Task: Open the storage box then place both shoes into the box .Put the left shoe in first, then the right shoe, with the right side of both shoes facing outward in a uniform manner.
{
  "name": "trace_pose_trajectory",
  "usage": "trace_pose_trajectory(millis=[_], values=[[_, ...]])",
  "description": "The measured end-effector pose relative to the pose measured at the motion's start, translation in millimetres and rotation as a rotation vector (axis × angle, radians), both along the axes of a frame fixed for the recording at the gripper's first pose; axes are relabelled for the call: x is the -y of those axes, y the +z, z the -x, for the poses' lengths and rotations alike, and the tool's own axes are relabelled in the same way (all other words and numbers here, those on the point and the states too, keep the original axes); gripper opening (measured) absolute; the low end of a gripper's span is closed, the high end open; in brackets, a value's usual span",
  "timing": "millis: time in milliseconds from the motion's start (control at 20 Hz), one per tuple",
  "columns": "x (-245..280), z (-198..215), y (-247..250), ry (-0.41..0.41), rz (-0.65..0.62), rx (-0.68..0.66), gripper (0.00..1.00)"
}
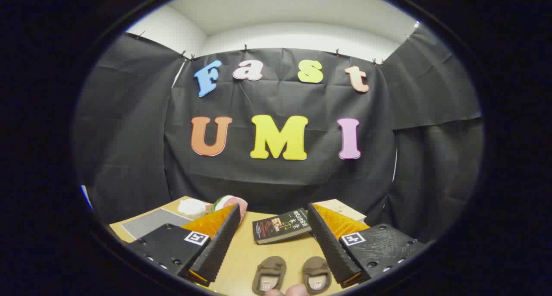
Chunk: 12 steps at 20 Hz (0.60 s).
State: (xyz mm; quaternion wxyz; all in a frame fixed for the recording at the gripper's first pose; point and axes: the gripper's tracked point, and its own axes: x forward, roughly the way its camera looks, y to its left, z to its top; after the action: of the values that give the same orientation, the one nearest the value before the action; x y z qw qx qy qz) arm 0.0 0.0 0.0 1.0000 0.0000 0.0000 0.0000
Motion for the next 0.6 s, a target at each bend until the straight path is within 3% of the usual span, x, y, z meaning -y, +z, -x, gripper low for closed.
trace_pose_trajectory(millis=[600], values=[[1.2, 9.1, -2.0, 0.007, -0.041, -0.004, 0.95]])
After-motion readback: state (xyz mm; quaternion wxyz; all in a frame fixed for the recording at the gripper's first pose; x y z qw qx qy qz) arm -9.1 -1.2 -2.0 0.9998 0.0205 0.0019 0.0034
